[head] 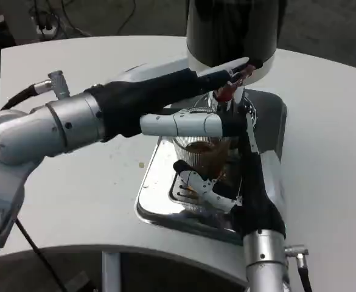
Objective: Grasp the cup under the faucet to collect the drink, then remove the cup.
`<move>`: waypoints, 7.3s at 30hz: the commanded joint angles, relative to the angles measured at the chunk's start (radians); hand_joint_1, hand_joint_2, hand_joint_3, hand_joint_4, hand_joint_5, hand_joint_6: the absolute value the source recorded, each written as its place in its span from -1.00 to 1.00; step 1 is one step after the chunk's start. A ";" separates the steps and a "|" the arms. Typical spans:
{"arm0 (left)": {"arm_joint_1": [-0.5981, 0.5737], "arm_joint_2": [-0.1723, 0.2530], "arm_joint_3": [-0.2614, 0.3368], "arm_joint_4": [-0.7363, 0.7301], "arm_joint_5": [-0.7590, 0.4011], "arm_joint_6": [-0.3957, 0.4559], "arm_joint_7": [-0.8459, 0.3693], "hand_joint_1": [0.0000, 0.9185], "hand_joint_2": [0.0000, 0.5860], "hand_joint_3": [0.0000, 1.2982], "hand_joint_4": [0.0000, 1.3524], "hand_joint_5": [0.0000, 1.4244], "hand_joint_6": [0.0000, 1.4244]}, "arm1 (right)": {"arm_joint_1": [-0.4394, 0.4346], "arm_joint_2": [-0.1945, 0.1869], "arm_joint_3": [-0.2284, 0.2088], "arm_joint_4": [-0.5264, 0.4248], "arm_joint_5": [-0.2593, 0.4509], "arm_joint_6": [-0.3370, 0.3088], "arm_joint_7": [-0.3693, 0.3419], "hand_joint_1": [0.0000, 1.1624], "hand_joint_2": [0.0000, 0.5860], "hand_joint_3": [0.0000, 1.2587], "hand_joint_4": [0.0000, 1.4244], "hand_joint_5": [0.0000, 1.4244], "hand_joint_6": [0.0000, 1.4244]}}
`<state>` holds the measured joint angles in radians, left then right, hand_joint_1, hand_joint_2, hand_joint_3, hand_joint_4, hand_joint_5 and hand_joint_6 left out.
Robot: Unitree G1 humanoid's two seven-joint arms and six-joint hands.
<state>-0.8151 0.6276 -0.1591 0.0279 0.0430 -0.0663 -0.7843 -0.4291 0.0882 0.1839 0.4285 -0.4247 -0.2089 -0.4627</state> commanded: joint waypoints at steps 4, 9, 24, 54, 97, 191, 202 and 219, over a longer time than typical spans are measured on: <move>0.016 0.011 -0.023 -0.001 0.029 0.018 -0.029 -1.00 -0.78 -1.00 -1.00 -0.98 -1.00 | -0.010 0.018 0.003 0.035 0.011 0.006 -0.006 0.26 -0.47 -0.97 -0.92 -0.89 -0.84; 0.016 0.011 -0.023 0.000 0.030 0.016 -0.029 -1.00 -0.78 -1.00 -1.00 -0.98 -1.00 | -0.022 0.023 -0.001 0.059 0.018 -0.007 -0.012 0.28 -0.47 -0.88 -0.82 -0.84 -0.81; 0.020 0.011 -0.029 0.003 0.036 0.011 -0.026 -1.00 -0.77 -1.00 -1.00 -0.98 -1.00 | -0.061 0.034 0.007 0.113 0.021 -0.018 -0.039 0.29 -0.47 -0.81 -0.62 -0.61 -0.72; 0.062 0.012 0.007 -0.069 0.016 0.054 0.000 -1.00 -0.77 -1.00 -1.00 -0.98 -1.00 | -0.079 0.001 -0.005 0.101 -0.005 -0.011 -0.099 0.45 -0.38 0.05 0.07 0.31 0.21; 0.290 -0.178 0.236 -0.311 -0.348 0.270 0.147 -1.00 -0.74 -1.00 -1.00 -1.00 -1.00 | 0.088 -0.046 -0.007 -0.182 -0.019 0.034 -0.010 0.44 -0.41 0.19 0.12 0.42 0.36; 1.305 0.022 0.896 -0.665 -0.325 -0.765 -0.019 -1.00 -0.71 -1.00 -1.00 -1.00 -1.00 | 0.715 -0.308 -0.145 -1.263 0.331 0.201 0.696 0.42 -0.43 0.22 0.15 0.49 0.42; 1.313 0.023 0.902 -0.657 -0.329 -0.776 -0.016 -1.00 -0.71 -1.00 -1.00 -1.00 -1.00 | 0.716 -0.313 -0.142 -1.272 0.328 0.213 0.698 0.42 -0.42 0.22 0.16 0.49 0.45; 1.318 0.028 0.907 -0.646 -0.327 -0.780 -0.011 -1.00 -0.73 -1.00 -1.00 -1.00 -1.00 | 0.708 -0.315 -0.129 -1.264 0.322 0.219 0.698 0.41 -0.44 0.23 0.17 0.50 0.45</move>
<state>0.4950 0.6512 0.7345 -0.6178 -0.2964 -0.8358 -0.8116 0.2875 -0.2309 0.0470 -0.8064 -0.1202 0.0168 0.2350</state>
